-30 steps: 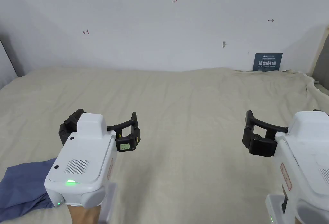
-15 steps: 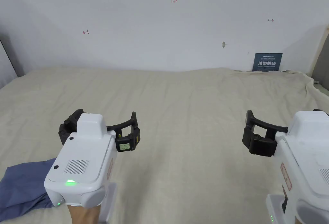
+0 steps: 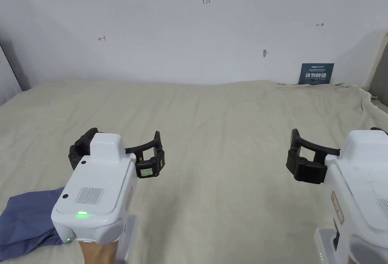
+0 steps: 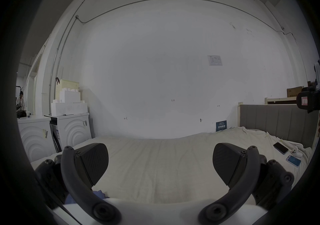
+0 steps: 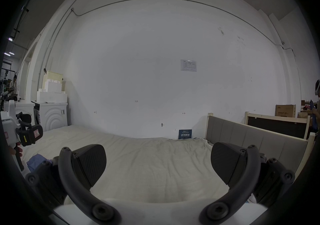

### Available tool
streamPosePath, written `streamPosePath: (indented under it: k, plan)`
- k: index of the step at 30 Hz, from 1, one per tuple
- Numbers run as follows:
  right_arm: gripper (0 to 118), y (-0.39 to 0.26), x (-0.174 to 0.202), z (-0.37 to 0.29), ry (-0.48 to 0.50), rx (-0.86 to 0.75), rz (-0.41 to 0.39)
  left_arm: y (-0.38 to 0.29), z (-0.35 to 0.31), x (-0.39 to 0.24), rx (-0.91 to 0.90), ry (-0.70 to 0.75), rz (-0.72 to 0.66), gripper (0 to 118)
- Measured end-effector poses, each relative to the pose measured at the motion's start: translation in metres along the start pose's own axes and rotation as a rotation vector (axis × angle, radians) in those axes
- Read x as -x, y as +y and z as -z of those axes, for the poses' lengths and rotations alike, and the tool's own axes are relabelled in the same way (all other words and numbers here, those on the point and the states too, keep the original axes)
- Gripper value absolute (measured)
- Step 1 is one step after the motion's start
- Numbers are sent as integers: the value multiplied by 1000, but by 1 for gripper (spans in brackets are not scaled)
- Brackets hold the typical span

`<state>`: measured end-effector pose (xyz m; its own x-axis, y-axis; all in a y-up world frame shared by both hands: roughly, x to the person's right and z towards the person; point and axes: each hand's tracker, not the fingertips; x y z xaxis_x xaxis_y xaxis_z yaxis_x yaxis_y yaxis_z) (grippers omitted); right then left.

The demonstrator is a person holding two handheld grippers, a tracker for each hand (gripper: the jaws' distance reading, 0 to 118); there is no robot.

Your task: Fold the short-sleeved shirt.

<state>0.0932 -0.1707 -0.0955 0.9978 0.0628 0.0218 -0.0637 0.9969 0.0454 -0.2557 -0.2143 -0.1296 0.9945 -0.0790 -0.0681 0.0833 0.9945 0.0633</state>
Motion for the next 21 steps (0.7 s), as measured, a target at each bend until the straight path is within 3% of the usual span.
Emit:
streamPosePath:
  k: [13,16,21]
  plan:
    - [118,-3,-5,3,-13,7,-9,0,1,2,3,2,-6,118]
    - [118,1,-3,1,8,11,30,1,1,2,3,3,-15,118]
    - [118,15,3,0,-102,99,129,4,0,4,3,-3,-24,118]
